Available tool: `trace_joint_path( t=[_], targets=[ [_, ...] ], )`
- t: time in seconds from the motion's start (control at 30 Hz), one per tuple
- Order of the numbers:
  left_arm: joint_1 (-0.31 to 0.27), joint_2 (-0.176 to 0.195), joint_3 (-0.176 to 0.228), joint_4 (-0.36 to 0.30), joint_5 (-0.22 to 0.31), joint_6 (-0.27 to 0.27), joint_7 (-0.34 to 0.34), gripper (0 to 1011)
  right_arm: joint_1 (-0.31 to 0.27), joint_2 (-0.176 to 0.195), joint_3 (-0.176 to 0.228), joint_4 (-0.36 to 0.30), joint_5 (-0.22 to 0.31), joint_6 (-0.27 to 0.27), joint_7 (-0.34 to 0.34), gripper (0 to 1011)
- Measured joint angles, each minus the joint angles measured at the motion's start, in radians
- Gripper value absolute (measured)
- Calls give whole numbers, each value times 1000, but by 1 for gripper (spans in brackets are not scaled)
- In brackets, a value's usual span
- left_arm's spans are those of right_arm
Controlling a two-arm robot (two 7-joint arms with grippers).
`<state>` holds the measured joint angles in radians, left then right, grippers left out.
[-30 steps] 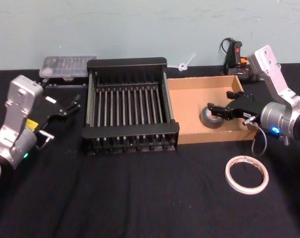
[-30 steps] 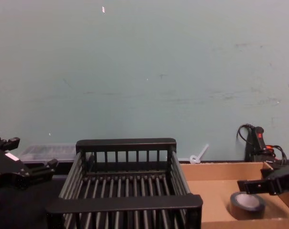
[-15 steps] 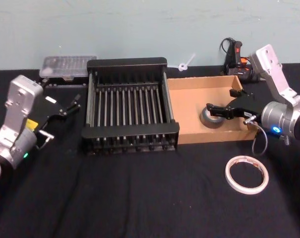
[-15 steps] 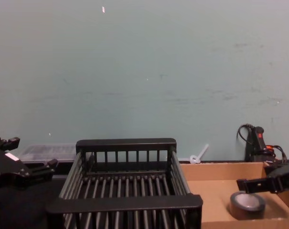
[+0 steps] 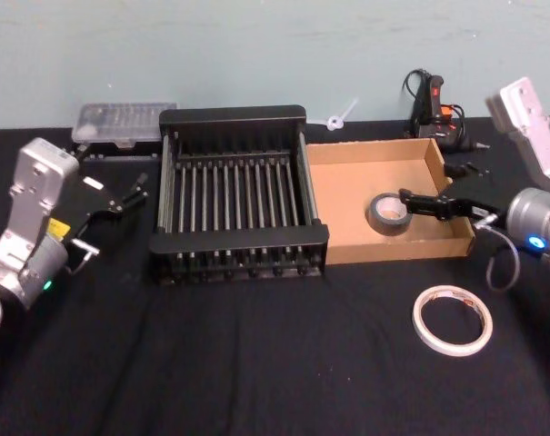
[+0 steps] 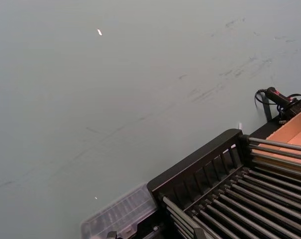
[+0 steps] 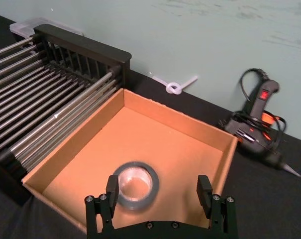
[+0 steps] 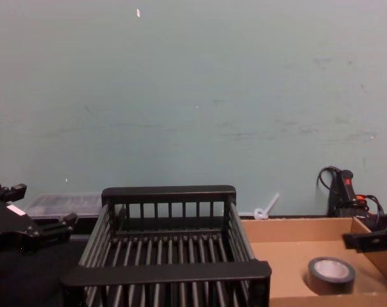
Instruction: Pick up the white tape and place it into the black box , Pick up the silver tape and place it into the brown box.
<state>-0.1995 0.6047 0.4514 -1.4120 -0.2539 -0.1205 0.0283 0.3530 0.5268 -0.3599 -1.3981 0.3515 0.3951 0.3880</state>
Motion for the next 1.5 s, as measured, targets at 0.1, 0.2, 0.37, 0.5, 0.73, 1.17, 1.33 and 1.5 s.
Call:
trace_joint_path(
  t=[0.1,0.2,0.37,0.5,0.73,1.17,1.33,1.5],
  targets=[
    [0,0,0,0,0,0,0,1001,-34,26,27,-52,16,24,1,1002],
    [0,0,0,0,0,0,0,1001,-61,45,46,-91,29,42,2,1002],
    [0,0,0,0,0,0,0,1001,-115,86,79,-169,57,74,7,1002],
    [0,0,0,0,0,0,0,1001,-153,115,96,-218,79,101,8,1002],
    [0,0,0,0,0,0,0,1001,-216,165,116,-287,106,140,3,1002],
    [0,0,0,0,0,0,0,1002,-304,232,126,-343,160,199,-1,1002],
    [0,0,0,0,0,0,0,1001,-316,242,120,-345,174,208,-3,1002],
    [0,0,0,0,0,0,0,1001,-320,252,106,-345,185,219,-9,1002]
  ],
)
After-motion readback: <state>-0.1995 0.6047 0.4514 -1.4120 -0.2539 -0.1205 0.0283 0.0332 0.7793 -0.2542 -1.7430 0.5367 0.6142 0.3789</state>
